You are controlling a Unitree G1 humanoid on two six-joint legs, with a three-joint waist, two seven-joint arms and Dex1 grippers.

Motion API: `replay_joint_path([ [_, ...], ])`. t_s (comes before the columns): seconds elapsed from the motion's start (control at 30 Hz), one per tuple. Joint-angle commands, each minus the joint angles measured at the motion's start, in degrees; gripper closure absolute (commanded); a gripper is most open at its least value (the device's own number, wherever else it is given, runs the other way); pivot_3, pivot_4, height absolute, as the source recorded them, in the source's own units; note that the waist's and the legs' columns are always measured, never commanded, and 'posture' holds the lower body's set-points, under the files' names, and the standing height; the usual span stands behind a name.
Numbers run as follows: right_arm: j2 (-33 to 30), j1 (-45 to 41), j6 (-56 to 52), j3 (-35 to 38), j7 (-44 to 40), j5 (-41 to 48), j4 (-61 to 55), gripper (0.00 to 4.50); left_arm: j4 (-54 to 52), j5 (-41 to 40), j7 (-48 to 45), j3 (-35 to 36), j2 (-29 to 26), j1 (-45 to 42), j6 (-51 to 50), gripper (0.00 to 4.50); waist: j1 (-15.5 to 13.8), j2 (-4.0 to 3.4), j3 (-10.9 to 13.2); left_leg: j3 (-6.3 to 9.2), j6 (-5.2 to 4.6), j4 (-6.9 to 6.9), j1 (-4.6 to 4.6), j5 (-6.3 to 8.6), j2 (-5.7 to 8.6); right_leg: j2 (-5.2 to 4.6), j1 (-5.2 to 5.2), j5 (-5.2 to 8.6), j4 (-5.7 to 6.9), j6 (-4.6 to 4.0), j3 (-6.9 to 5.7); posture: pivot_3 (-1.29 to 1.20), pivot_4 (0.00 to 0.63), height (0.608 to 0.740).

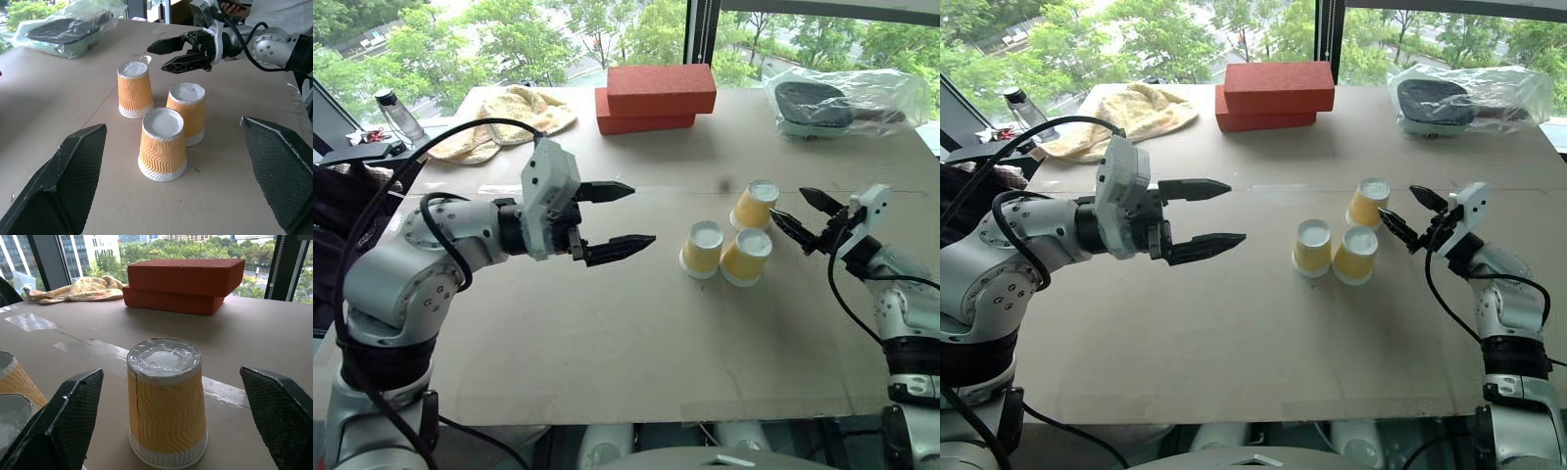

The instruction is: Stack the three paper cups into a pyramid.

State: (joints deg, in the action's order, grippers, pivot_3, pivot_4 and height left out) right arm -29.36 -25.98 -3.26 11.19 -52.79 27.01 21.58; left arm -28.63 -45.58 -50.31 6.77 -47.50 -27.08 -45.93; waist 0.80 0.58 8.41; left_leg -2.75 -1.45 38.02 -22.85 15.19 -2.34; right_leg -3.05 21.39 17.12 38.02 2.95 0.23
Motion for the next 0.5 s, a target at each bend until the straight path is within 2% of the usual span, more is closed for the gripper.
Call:
replay_joint_path([
  [0.03,-0.11,-3.91,1.93,-1.33,-2.77,-2.07,4.41,0.08,-1.33,-2.02,1.32,2.36,-0.01,-0.47,-0.57,0.0,-0.02,0.0,0.0,0.0,0.0,-0.01,-0.01,0.0,-0.01,0.0,0.01,0.0,0.0,0.0,0.0,0.0,0.15,0.73],
  [0.5,3.91,-12.51,5.45,-2.39,-5.31,-5.41,17.33,0.08,-1.52,-4.01,5.61,3.65,0.4,-0.51,-1.35,0.0,0.0,0.0,0.01,-0.01,0.03,-0.01,-0.04,-0.02,-0.02,-0.03,0.04,-0.01,0.02,0.01,0.01,0.0,0.15,0.73],
])
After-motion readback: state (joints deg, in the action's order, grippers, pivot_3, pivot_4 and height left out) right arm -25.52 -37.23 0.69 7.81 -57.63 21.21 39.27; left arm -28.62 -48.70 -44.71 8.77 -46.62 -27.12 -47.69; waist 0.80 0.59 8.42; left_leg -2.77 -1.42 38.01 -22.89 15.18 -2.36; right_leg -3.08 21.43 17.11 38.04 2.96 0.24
